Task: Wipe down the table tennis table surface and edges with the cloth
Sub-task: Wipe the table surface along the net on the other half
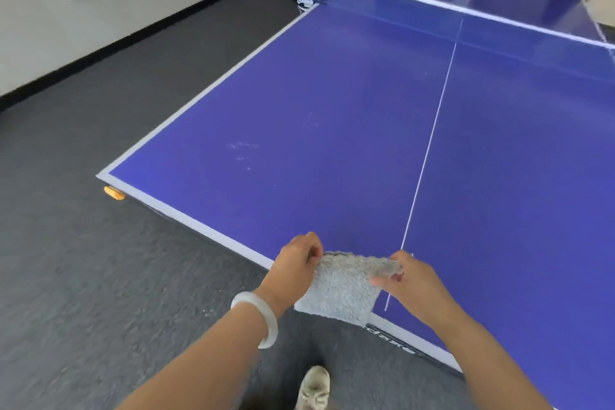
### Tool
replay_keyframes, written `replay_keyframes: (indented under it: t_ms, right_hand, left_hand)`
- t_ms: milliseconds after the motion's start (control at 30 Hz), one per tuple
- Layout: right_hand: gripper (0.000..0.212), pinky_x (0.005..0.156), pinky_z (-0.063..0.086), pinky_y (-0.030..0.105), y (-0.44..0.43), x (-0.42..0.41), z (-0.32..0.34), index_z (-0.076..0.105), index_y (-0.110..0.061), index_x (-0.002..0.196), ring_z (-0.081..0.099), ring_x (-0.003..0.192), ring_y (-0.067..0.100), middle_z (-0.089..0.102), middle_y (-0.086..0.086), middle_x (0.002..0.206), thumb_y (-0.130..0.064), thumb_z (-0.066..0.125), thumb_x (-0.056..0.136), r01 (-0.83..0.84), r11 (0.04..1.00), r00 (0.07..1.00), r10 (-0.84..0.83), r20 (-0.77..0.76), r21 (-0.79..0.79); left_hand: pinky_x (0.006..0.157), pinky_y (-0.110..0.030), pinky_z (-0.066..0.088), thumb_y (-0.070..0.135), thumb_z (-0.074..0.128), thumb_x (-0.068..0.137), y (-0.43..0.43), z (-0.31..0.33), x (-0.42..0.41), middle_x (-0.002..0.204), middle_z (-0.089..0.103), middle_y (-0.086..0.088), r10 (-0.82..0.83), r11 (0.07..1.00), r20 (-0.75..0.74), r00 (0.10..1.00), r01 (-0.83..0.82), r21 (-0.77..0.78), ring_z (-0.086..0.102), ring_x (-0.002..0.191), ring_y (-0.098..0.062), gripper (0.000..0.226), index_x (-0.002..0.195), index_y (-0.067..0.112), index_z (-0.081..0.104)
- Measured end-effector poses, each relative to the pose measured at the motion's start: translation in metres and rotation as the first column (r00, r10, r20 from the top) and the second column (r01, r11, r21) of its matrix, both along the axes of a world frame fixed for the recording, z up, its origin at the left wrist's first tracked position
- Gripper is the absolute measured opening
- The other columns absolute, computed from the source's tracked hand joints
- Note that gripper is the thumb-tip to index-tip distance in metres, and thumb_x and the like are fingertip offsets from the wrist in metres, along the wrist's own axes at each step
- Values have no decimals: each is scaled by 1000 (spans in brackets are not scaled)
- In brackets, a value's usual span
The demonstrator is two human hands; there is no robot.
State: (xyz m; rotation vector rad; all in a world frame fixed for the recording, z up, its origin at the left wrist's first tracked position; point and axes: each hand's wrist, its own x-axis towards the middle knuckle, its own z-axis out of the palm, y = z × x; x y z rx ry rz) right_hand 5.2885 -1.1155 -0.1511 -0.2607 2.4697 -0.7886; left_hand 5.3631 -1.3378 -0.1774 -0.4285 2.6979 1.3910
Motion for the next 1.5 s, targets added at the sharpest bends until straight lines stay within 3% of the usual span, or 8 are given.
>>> replay_keyframes:
  t_ms: [233,400,567,833,933,1033,1200,1500]
  right_hand:
    - [39,52,26,30,-24,-47,-25,38,-18,72,39,58,17,39,-5,64,-37,68,87,-5,981,999,-3,41,192]
    - [30,75,44,34,-61,-57,-51,43,-15,126,53,107,26,54,3,114,-24,53,99,140,950,983,-100,-156,278]
    - [54,104,40,41,-53,-44,-82,38,-11,141,40,124,29,43,9,136,-26,61,95,336,873,942,-305,-142,354]
    - [45,74,48,41,-59,-47,-87,40,-3,114,58,97,37,54,16,113,-25,70,89,709,687,671,-727,149,160]
    - [40,77,45,42,-57,-37,-83,47,-5,119,56,104,37,51,14,119,-35,58,96,507,712,851,-502,-152,487]
    - [34,95,48,49,-68,-25,-96,62,-10,120,55,116,35,57,11,130,-4,66,88,248,913,859,-53,-510,323]
    - [52,124,-5,37,-95,-29,-129,11,-32,158,-9,152,11,-1,-11,165,-31,27,108,-504,782,751,607,-259,368]
    - [59,121,3,57,-209,7,-156,-1,-24,159,-9,152,32,-2,10,166,-35,17,104,-88,891,887,274,-371,446]
  left_hand:
    - [69,-22,43,3,43,100,-44,-21,-64,105,55,-6,-221,960,98,970,234,-152,55,77,-22,27,96,12,69]
    - [103,-34,32,15,45,101,-76,-47,-95,135,41,-1,-177,857,159,971,232,-459,39,124,-21,33,128,27,60]
    - [101,-33,35,18,46,100,-107,-70,-81,137,41,-2,-108,806,181,977,193,-560,42,122,-23,35,134,22,53]
    - [90,-43,51,13,72,85,-154,-84,-90,130,56,-14,-443,609,181,878,443,-658,58,114,-35,43,126,5,61]
    - [87,-44,54,17,71,84,-174,-90,-101,125,59,-14,-509,545,144,849,447,-709,61,111,-35,42,123,3,63]
    - [95,-43,51,31,36,98,-193,-97,-105,132,55,-11,-607,467,140,782,493,-734,58,118,-32,48,131,6,60]
    - [112,-40,34,37,23,102,-220,-107,-112,146,48,-8,-726,355,149,671,551,-755,47,132,-27,56,144,9,49]
    - [118,-39,20,36,13,105,-226,-118,-107,155,36,-4,-709,424,135,692,571,-703,36,143,-23,56,151,14,38]
